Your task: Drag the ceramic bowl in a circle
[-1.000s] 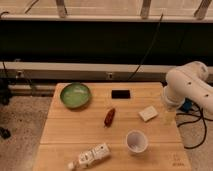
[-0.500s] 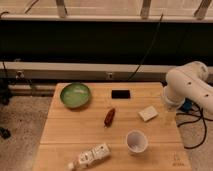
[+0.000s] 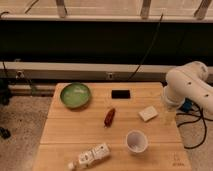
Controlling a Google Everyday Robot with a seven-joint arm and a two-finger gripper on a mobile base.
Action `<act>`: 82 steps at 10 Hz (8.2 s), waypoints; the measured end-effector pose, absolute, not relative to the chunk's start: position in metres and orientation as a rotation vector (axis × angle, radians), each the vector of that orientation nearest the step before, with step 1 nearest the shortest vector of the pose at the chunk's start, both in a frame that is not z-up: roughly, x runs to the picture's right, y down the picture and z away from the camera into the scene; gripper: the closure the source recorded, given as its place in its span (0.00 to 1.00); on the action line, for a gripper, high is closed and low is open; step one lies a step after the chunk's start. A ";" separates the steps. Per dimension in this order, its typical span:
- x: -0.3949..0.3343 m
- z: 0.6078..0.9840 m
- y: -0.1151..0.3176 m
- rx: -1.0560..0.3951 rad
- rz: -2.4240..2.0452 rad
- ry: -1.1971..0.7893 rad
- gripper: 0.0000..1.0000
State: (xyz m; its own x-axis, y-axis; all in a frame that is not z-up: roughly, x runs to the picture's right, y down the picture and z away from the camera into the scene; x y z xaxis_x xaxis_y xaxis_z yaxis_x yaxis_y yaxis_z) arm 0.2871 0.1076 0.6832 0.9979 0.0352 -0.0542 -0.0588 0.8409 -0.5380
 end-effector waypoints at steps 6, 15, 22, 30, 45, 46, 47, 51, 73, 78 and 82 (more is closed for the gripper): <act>0.281 0.687 0.102 -0.560 0.028 0.043 0.20; 0.223 0.707 0.073 -0.523 -0.077 0.010 0.20; 0.193 0.716 0.057 -0.499 -0.132 -0.018 0.20; 0.160 0.725 0.045 -0.483 -0.193 -0.051 0.20; 0.086 0.741 0.035 -0.454 -0.287 -0.112 0.20; 0.078 0.743 0.035 -0.454 -0.293 -0.119 0.20; 0.074 0.744 0.035 -0.453 -0.297 -0.122 0.20; 0.060 0.750 0.035 -0.445 -0.315 -0.138 0.20; -0.071 0.803 0.032 -0.400 -0.525 -0.237 0.20; -0.106 0.822 0.039 -0.401 -0.580 -0.279 0.20; -0.115 0.840 0.045 -0.431 -0.608 -0.300 0.20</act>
